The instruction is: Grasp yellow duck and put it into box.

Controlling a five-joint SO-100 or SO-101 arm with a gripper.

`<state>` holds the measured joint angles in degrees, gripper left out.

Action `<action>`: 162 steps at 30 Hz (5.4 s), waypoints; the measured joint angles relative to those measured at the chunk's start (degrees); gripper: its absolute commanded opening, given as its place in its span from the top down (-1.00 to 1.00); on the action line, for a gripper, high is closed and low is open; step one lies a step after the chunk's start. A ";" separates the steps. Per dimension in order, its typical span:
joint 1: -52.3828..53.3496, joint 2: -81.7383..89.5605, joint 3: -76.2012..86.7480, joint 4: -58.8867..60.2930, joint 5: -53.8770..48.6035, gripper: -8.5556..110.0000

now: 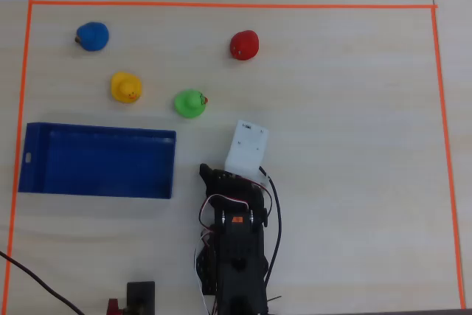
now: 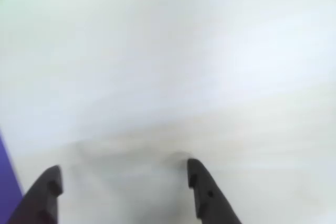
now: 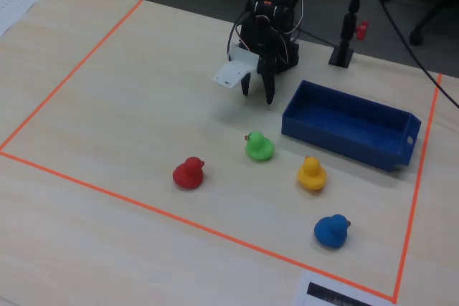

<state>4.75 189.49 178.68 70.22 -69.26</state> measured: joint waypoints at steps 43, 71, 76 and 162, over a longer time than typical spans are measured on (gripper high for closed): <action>-30.85 -108.72 -94.13 -5.80 29.62 0.09; -31.73 -117.33 -84.55 -31.38 34.63 0.56; -31.64 -117.33 -84.55 -32.52 36.83 0.85; -0.09 -19.86 -16.17 -15.29 5.19 0.85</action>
<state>4.66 169.63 162.51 54.93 -64.07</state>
